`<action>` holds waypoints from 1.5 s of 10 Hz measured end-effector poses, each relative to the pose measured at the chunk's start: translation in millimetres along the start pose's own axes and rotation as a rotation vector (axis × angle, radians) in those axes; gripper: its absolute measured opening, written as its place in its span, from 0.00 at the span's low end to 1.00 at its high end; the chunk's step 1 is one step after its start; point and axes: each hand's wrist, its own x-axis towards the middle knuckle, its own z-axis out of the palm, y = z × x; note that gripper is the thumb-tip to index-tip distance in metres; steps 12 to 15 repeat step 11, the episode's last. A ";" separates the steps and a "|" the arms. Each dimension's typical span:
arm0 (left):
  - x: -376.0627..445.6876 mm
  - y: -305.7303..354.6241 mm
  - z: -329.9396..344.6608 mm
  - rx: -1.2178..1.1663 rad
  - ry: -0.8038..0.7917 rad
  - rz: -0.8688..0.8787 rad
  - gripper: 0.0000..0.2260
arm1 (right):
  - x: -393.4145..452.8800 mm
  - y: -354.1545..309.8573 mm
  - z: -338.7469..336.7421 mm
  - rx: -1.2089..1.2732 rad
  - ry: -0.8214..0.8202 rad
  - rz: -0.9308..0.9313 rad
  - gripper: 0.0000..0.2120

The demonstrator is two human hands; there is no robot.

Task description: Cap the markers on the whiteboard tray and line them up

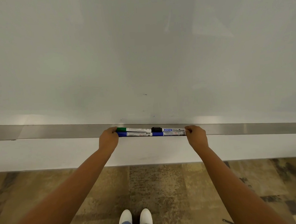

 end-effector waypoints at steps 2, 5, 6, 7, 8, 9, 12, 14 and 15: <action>-1.7 0.2 0.6 0.022 0.004 0.024 0.19 | -1.5 -1.8 -0.8 0.006 0.012 -0.005 0.13; -4.0 -0.3 2.0 0.074 0.014 0.039 0.18 | -5.6 -5.9 -0.9 0.059 0.018 0.033 0.14; -5.5 -0.6 2.0 0.070 0.016 0.045 0.18 | -5.5 -5.9 -1.1 0.073 0.015 0.032 0.14; -6.6 -0.7 2.6 0.072 0.023 0.064 0.18 | -5.5 -6.1 -1.8 0.074 0.008 0.033 0.14; -10.3 -0.8 2.8 0.097 0.044 0.110 0.17 | -9.1 -5.2 1.1 0.130 0.050 0.030 0.13; -13.8 -9.1 5.6 0.097 0.079 0.158 0.17 | -16.1 -2.1 3.0 0.159 0.105 0.000 0.11; -32.3 -30.6 11.1 0.226 0.234 0.330 0.27 | -26.1 5.8 -0.4 0.216 0.156 -0.028 0.14; -32.3 -30.6 11.1 0.226 0.234 0.330 0.27 | -26.1 5.8 -0.4 0.216 0.156 -0.028 0.14; -32.3 -30.6 11.1 0.226 0.234 0.330 0.27 | -26.1 5.8 -0.4 0.216 0.156 -0.028 0.14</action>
